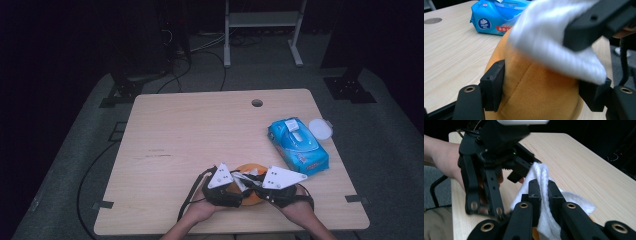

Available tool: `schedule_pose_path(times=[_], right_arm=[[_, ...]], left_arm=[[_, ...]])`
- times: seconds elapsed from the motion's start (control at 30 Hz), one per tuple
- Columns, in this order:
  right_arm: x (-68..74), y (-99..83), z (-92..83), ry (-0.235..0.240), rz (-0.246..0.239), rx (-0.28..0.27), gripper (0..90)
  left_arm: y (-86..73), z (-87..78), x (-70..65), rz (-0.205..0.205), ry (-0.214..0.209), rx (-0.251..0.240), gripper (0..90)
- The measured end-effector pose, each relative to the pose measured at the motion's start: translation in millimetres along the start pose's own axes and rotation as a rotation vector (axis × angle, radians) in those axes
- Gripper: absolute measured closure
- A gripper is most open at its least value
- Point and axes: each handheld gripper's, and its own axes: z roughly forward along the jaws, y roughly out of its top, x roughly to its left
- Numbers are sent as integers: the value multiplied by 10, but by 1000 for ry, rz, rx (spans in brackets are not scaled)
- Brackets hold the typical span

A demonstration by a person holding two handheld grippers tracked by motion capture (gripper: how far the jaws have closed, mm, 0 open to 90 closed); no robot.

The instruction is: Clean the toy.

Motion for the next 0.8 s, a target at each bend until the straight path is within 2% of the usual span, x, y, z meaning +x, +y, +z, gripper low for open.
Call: schedule_pose_path(times=[0.03,0.2,0.43,0.57,0.67,0.7,0.77,0.8], right_arm=[[-39,-43,-49,-1,24,-9,835],[-97,-125,-162,-29,44,-20,835],[-259,-318,-260,-62,115,-6,833],[-335,-442,-274,-72,157,16,833],[-365,-489,-271,-70,169,25,833],[-406,-540,-286,-68,187,40,831],[-424,-562,-297,-72,192,49,831],[-475,-644,-352,-91,211,79,828]], left_arm=[[2,8,-3,3,-2,-2,303],[-14,-16,46,-20,-12,-8,304],[-46,-65,126,-36,-37,-17,322],[-62,-105,181,-60,-53,-22,335],[-74,-122,203,-63,-59,-24,335],[-81,-132,216,-70,-60,-27,335],[-85,-138,222,-74,-66,-29,335],[-88,-157,232,-72,-69,-27,333]])
